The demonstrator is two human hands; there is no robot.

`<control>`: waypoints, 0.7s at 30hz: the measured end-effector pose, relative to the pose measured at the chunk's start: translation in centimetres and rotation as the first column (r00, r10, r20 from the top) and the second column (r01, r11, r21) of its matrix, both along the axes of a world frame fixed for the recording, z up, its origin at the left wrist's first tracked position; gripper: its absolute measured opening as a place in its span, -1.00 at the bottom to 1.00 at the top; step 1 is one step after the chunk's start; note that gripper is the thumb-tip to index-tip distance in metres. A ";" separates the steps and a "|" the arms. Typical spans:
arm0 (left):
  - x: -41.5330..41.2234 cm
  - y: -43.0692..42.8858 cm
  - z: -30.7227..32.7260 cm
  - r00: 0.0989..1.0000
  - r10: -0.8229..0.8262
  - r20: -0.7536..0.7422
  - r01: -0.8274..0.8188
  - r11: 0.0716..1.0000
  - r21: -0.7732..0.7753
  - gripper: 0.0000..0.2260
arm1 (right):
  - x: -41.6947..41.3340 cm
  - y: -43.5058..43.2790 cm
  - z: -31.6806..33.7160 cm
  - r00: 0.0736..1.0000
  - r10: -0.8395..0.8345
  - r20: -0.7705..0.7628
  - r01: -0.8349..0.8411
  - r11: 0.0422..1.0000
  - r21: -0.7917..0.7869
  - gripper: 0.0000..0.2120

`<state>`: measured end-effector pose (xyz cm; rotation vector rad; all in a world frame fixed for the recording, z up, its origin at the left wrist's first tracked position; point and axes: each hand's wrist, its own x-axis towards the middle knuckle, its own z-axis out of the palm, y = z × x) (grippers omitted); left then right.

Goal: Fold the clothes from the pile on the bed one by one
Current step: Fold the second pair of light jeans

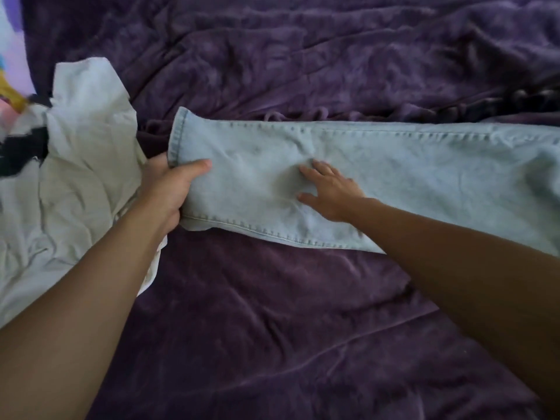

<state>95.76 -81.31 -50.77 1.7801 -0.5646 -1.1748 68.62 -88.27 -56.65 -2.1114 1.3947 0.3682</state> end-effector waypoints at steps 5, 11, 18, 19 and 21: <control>-10.2 -3.0 9.2 0.919 -0.371 0.131 0.391 0.898 -0.202 -0.78 | -8.2 2.6 2.5 0.843 -0.491 0.221 0.489 0.870 0.066 -0.49; -27.6 -5.8 5.9 0.657 -0.660 0.364 0.675 0.730 0.104 -0.74 | -20.4 6.5 2.6 0.659 -0.704 0.266 0.701 0.702 0.122 -0.54; -36.9 -2.4 -3.7 0.072 -0.969 0.234 0.738 0.210 0.641 -0.42 | -33.3 7.8 1.8 0.630 -0.732 0.259 0.736 0.669 0.100 -0.65; -37.9 -2.1 -4.1 0.023 -0.964 0.264 0.699 0.204 0.685 -0.45 | -35.1 7.7 1.9 0.623 -0.739 0.256 0.744 0.661 0.100 -0.66; -40.1 -2.1 -4.1 0.002 -0.937 0.349 0.645 0.269 0.715 -0.54 | -39.0 6.9 2.7 0.613 -0.746 0.262 0.756 0.649 0.080 -0.66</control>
